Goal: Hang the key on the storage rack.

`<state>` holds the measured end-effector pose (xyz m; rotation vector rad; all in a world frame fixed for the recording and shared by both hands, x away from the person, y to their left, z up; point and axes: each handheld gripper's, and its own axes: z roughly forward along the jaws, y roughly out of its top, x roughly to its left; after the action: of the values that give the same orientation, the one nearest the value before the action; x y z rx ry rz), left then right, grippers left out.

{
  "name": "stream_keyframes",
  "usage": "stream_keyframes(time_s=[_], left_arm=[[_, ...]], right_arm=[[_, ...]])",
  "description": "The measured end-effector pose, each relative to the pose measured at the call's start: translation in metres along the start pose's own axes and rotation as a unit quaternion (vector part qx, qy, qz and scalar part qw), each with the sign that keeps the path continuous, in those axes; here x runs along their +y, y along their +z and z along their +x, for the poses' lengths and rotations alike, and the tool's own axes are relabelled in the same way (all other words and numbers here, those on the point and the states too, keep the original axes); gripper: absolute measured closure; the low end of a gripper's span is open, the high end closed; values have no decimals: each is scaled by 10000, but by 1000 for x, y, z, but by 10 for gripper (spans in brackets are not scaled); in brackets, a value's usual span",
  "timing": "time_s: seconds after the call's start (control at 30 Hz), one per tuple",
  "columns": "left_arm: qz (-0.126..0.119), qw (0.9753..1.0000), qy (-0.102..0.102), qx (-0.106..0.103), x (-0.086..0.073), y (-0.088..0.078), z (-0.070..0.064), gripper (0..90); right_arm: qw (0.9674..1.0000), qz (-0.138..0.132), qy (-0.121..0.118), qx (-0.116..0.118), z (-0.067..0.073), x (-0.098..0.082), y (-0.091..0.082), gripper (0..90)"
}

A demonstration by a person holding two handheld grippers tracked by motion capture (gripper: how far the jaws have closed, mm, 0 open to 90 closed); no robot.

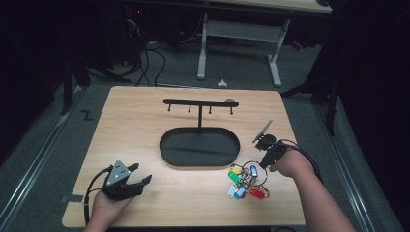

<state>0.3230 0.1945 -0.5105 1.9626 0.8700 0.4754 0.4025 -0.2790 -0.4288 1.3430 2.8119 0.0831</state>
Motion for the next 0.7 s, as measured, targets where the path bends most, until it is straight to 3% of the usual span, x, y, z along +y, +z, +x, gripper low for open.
stream_keyframes(time_s=[0.13, 0.23, 0.27, 0.7], left_arm=[[-9, 10000, 5, 2, 0, 1, 0, 343], [-9, 10000, 8, 0, 0, 1, 0, 343], [-10, 10000, 6, -1, 0, 1, 0, 344], [-18, 10000, 17, -2, 1, 0, 0, 343]], right_arm=[[9999, -63, -79, 68, 6, 1, -15, 871], [9997, -161, -2, 200, 10, 1, -24, 872], [9995, -221, -107, 211, 12, 2, -31, 872], [9994, -214, -274, 12, 20, 7, -67, 873]])
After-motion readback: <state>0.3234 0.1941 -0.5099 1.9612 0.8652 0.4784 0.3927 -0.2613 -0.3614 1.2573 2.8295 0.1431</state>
